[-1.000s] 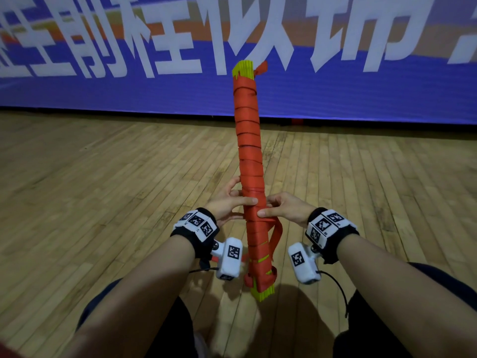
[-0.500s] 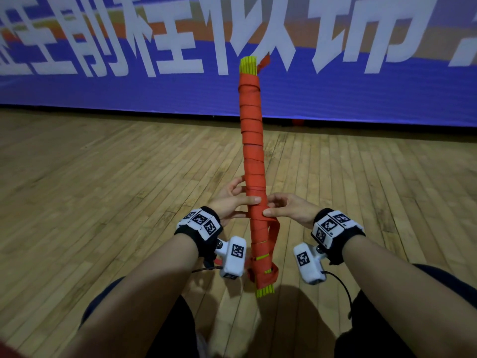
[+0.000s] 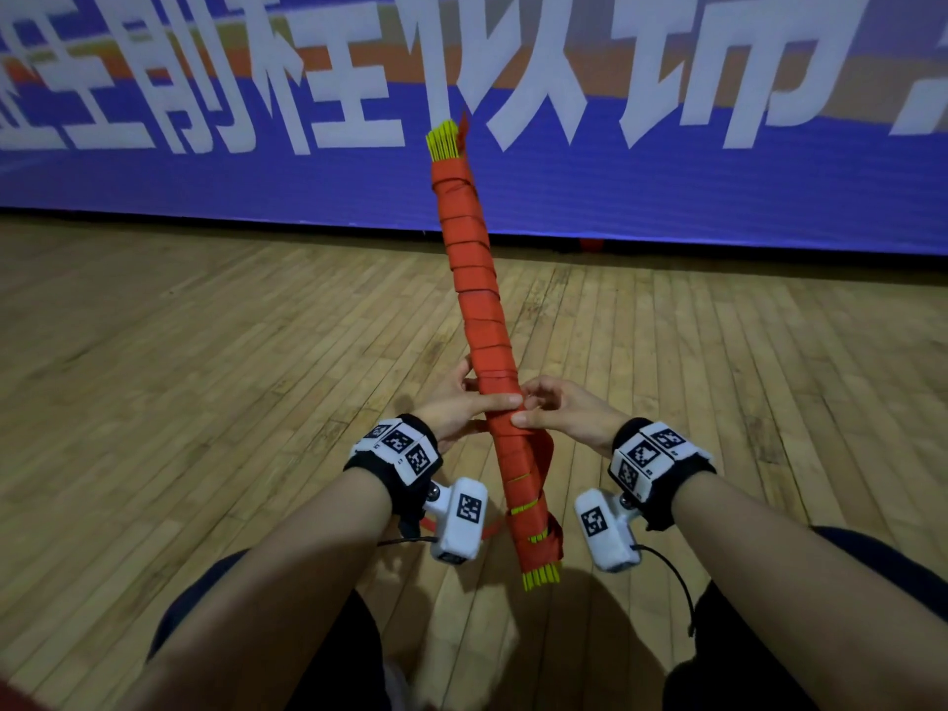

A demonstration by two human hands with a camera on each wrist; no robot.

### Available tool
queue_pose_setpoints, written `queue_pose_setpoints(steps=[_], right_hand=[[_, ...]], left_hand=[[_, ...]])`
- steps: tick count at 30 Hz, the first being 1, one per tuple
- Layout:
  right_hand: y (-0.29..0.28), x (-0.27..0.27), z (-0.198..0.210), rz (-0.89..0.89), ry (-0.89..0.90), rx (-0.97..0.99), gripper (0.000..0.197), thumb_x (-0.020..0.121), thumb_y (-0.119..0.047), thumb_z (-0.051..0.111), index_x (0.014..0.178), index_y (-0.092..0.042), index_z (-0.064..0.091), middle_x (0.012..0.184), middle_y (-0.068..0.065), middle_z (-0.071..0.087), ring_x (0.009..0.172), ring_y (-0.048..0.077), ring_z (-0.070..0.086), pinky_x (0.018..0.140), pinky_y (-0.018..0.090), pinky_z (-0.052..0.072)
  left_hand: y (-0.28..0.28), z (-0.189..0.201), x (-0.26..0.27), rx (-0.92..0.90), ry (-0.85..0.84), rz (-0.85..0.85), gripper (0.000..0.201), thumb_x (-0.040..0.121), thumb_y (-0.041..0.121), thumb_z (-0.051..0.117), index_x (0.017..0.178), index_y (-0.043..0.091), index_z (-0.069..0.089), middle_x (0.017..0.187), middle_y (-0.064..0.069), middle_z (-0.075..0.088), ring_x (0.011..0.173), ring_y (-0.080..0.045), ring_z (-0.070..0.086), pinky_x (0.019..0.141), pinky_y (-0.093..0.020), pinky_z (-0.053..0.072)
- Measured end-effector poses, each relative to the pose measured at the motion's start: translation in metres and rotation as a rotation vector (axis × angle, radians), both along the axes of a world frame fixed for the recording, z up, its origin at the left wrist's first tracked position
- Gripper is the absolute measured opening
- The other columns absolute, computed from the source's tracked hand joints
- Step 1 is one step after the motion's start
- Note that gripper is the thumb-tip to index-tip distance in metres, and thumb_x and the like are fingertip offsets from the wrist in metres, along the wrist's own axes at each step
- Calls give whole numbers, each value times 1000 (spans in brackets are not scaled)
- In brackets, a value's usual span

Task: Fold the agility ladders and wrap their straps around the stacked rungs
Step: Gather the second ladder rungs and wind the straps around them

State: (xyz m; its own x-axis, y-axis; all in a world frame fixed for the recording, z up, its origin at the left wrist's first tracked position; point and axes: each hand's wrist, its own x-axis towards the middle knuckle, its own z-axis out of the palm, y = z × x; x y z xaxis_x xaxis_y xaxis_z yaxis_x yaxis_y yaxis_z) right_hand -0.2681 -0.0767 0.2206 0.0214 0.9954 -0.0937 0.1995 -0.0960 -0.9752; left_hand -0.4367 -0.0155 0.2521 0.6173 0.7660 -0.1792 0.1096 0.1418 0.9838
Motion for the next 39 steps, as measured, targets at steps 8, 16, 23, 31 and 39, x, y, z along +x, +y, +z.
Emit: queue_pose_setpoints(steps=[8,16,23,31,39], right_hand=[[2,0,-1,-35,1,58,23,81,-6,71,96,-15,55,81,-2,52,78,11,53,76,19,44],[2,7,0,45,62,12,19,86,-1,63,100,-12,56,88,10,52,85,17,61,78,16,51],[4,7,-2,15,62,-6,23,84,-2,65,98,-15,54,90,11,56,88,23,55,83,27,47],[1,10,4,-5,-51,2,22,85,-3,65,107,-3,58,77,-4,59,70,1,60,66,9,46],[8,-5,-11,-67,-161,21,27,80,-24,75,89,-15,52,75,-1,51,76,19,51,73,34,42]], left_hand=[[-1,-2,2,46,-54,97,62,77,-1,74,132,11,48,98,0,63,80,-3,66,67,-25,58],[3,-3,-5,-45,-74,4,50,86,2,64,128,17,44,111,-2,68,100,-13,65,76,-29,54],[4,-1,-4,-25,-11,-47,58,84,5,68,132,25,42,116,-1,66,114,-18,59,83,-40,53],[4,-4,-1,15,-16,-7,59,86,1,64,135,22,39,114,-2,66,108,-19,62,85,-41,54],[1,-7,10,115,83,115,70,75,9,79,128,20,34,113,-6,62,90,-13,63,58,-26,51]])
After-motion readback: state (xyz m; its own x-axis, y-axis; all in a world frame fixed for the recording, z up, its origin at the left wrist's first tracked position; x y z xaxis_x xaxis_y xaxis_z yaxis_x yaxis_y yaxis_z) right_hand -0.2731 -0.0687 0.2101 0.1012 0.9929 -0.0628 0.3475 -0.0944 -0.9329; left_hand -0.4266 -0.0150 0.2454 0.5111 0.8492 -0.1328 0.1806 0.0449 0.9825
